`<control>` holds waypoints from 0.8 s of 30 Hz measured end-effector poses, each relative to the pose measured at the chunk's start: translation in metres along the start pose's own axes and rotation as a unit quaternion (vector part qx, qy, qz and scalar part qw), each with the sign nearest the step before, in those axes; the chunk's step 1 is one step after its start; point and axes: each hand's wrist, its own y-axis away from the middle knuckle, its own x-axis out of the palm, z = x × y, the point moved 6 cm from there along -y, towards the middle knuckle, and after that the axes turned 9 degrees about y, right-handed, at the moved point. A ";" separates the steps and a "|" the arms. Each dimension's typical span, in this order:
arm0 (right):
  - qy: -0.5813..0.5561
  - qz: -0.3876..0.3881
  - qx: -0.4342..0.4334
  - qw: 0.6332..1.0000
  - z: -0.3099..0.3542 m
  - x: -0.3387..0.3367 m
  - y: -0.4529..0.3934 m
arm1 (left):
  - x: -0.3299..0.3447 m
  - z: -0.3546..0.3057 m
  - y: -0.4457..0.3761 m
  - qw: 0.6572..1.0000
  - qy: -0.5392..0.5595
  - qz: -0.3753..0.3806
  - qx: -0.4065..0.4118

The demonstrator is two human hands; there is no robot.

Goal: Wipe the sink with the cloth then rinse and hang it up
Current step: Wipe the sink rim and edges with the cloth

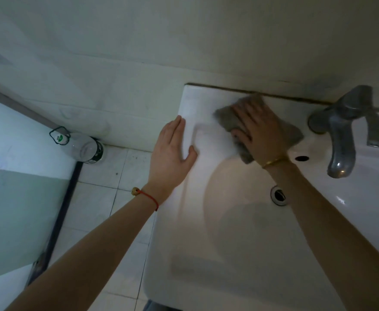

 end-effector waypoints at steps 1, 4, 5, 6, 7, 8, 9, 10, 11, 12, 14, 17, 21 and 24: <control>0.004 -0.009 0.040 0.999 -0.021 0.000 0.015 | 0.000 0.000 0.000 1.000 0.004 0.001 -0.003; -0.022 -0.027 0.199 0.979 -0.039 0.000 0.032 | 0.000 -0.002 -0.001 1.000 0.023 -0.003 -0.004; -0.026 -0.019 0.229 0.973 -0.029 0.001 0.026 | 0.000 -0.002 -0.001 1.000 0.023 -0.004 -0.003; -0.029 -0.008 0.221 0.975 -0.013 0.000 0.014 | 0.000 -0.002 -0.001 1.000 0.021 -0.003 -0.002; -0.035 -0.002 0.183 0.982 0.007 -0.001 -0.001 | 0.001 -0.002 -0.001 1.000 0.019 -0.003 0.000; -0.039 0.004 0.128 0.991 0.030 -0.002 -0.018 | 0.001 -0.002 -0.001 1.000 0.016 -0.006 0.002; -0.037 0.015 0.070 0.997 0.053 -0.001 -0.031 | 0.001 -0.002 -0.001 1.000 0.016 -0.008 0.004; -0.033 0.027 0.021 0.999 0.070 -0.001 -0.040 | 0.001 -0.001 -0.001 1.000 0.018 -0.009 0.005; -0.031 0.038 -0.014 0.999 0.077 0.000 -0.044 | 0.001 0.000 -0.002 1.000 0.020 -0.008 0.004; -0.035 0.046 -0.036 0.998 0.075 0.001 -0.043 | 0.001 0.001 -0.002 1.000 0.020 -0.007 0.003; -0.043 0.052 -0.047 0.997 0.051 0.002 -0.028 | 0.001 0.001 -0.001 1.000 0.011 -0.008 0.002; -0.048 0.023 0.051 0.997 0.008 0.002 0.003 | 0.001 0.002 -0.001 1.000 0.005 -0.006 0.000; -0.107 -0.021 0.163 0.981 0.030 -0.001 0.008 | 0.002 0.001 -0.001 1.000 0.005 -0.009 0.005; -0.104 0.000 0.061 0.993 0.080 0.005 0.016 | 0.002 0.001 -0.001 1.000 0.005 -0.011 0.007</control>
